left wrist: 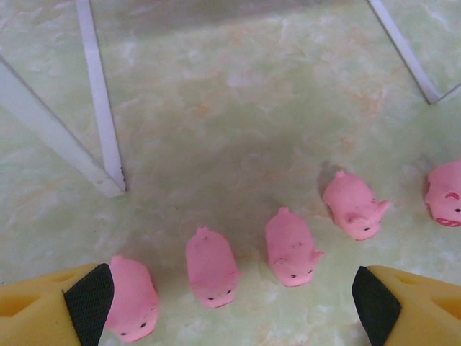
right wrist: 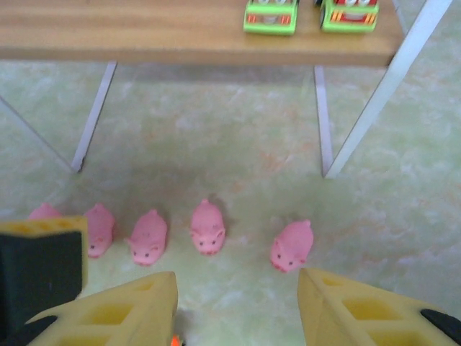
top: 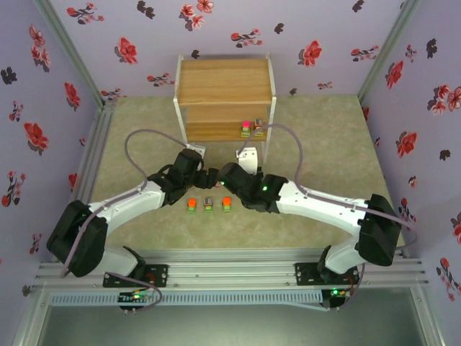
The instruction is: Place and organize the plastic toys onto the shelf
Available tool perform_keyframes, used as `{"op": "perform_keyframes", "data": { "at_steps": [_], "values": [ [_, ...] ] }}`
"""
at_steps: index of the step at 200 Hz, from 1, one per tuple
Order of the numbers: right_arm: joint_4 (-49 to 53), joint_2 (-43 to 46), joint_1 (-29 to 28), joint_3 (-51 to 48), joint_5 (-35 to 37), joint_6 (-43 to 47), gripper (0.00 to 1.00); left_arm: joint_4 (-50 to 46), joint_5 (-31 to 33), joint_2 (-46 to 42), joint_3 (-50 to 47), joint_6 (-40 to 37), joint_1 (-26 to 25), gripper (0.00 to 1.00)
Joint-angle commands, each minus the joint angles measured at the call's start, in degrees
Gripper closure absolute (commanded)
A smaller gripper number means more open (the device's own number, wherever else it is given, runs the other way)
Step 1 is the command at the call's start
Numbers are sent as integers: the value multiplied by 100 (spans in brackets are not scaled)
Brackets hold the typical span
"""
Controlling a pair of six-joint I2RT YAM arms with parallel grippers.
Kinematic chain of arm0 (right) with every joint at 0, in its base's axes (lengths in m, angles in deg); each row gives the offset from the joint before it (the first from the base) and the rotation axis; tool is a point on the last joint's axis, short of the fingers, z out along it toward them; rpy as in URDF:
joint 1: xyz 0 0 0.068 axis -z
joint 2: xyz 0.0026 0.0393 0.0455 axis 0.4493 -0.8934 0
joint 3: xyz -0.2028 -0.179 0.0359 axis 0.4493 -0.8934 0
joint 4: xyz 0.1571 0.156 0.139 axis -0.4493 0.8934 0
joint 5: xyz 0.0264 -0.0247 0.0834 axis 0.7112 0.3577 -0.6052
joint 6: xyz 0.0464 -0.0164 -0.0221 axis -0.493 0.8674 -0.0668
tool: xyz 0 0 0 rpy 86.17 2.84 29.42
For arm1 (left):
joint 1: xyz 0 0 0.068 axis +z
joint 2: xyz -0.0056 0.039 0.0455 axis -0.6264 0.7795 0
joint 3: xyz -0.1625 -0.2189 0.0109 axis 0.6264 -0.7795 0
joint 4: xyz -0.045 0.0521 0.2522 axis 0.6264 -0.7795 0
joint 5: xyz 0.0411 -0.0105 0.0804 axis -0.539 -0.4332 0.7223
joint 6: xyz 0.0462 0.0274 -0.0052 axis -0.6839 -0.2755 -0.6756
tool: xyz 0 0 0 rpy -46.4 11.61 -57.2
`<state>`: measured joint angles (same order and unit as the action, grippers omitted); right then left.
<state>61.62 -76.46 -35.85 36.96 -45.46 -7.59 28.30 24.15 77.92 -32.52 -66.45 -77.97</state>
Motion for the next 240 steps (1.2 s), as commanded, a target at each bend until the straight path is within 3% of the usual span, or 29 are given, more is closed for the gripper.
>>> {"op": "perform_keyframes", "data": {
  "at_steps": [1,87,240],
  "values": [
    [135,12,-157,-205,-48,-420,72,-196,120,13,81,137,101,10],
    [-214,-688,-759,-432,-392,-1122,69,-510,128,275,273,218,199,10],
    [-1134,-1641,-1078,-837,-261,-1561,69,-474,110,268,248,244,217,10]
  ]
}}
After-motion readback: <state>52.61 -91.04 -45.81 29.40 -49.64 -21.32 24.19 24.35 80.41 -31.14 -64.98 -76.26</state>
